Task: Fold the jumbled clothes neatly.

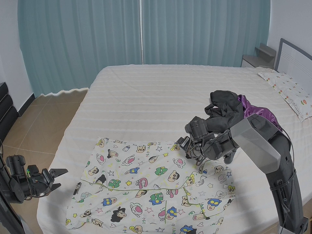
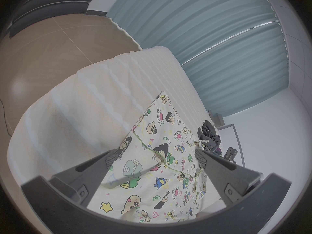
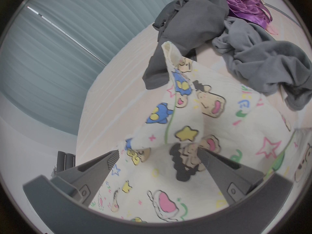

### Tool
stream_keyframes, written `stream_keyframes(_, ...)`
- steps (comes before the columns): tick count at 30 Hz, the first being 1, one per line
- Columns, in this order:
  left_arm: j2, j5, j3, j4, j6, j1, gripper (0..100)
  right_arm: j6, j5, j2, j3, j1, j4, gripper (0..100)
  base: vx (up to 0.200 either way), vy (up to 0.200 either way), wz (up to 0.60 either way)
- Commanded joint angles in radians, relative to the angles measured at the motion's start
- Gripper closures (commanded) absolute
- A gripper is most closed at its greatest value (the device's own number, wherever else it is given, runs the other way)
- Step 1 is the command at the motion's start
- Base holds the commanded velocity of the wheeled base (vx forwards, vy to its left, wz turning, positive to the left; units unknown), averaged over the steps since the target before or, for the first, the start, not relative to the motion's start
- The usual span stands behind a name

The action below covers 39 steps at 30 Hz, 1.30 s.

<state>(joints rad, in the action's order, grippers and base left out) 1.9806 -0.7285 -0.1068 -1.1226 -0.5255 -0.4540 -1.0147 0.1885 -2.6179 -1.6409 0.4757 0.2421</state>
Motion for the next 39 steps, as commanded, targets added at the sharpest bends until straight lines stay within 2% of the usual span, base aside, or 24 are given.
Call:
stream_keyframes(1,0.003,0.0,-0.001,0.0,-0.001,0.0,0,-0.002,0.069,-0.08,-0.122,-0.017,0.017,0,0.0,0.0,0.0)
stream_keyframes(4,0.004,0.0,-0.002,0.0,-0.001,0.0,0,-0.001,0.127,-0.093,-0.194,-0.032,0.059,0,0.0,0.0,0.0)
stream_keyframes(14,0.01,0.0,-0.004,0.0,-0.001,-0.002,0,0.048,0.158,-0.11,-0.26,-0.014,0.309,0,0.0,0.0,0.0)
stream_keyframes(18,0.01,0.0,-0.004,0.0,-0.001,-0.002,0,0.084,0.161,-0.128,-0.254,-0.009,0.315,0,0.0,0.0,0.0)
stream_keyframes(23,0.009,0.0,-0.004,0.0,-0.001,-0.002,0,0.087,0.164,-0.106,-0.223,-0.039,0.302,0,0.0,0.0,0.0)
stream_keyframes(31,0.007,0.0,-0.004,0.0,-0.002,-0.002,0,0.09,0.164,0.019,-0.082,-0.075,0.312,0,0.0,0.0,0.0)
stream_keyframes(39,0.007,0.0,-0.004,0.0,-0.002,-0.002,0,0.127,0.154,0.053,0.046,-0.055,0.263,0,0.0,0.0,0.0)
